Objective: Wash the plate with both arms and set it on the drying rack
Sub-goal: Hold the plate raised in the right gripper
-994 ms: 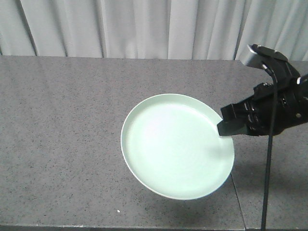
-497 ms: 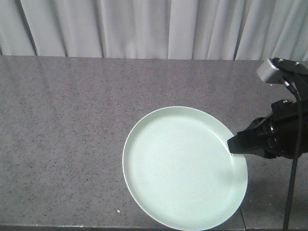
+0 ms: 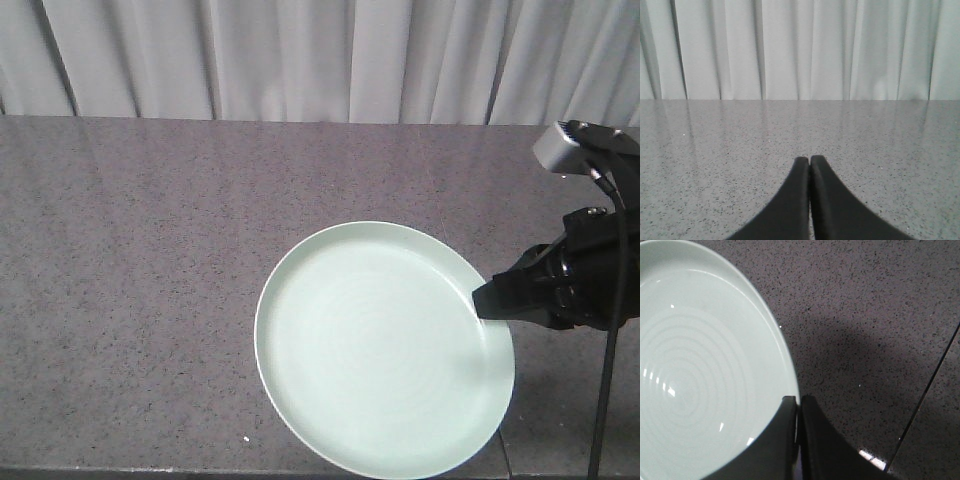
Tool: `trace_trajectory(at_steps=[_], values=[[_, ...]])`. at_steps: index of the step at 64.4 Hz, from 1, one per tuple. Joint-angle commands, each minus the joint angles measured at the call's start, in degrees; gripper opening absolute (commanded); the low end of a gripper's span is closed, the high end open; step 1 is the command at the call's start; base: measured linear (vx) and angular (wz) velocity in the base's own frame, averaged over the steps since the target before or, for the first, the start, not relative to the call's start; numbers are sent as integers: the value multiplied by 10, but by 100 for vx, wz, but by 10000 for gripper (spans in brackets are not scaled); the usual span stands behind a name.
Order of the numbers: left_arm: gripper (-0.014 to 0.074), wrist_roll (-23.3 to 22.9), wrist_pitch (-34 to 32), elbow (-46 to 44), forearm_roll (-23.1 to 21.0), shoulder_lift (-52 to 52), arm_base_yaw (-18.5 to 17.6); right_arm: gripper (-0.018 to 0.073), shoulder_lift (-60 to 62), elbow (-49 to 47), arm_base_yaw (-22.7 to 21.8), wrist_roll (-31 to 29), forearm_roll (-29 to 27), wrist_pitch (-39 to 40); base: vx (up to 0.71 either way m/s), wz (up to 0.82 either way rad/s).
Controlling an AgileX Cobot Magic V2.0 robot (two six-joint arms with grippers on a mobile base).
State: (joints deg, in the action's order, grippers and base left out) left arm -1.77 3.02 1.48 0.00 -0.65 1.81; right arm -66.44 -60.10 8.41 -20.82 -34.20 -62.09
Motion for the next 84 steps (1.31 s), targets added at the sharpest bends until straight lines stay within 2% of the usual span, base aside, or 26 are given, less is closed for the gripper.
trace_trajectory(at_steps=[1,48,84], values=[[-6,-2,-43,-18,-5,-8,-1,-4,12,-14,0,-6,-24,17,0,0],[-6,-2,-43,-18,-5,-8,-1,-4,12,-14,0,-6,-24,17,0,1],[-6,-2,-43,-18,-5,-8,-1,-4,12,-14,0,-6,-24,17,-4,16]])
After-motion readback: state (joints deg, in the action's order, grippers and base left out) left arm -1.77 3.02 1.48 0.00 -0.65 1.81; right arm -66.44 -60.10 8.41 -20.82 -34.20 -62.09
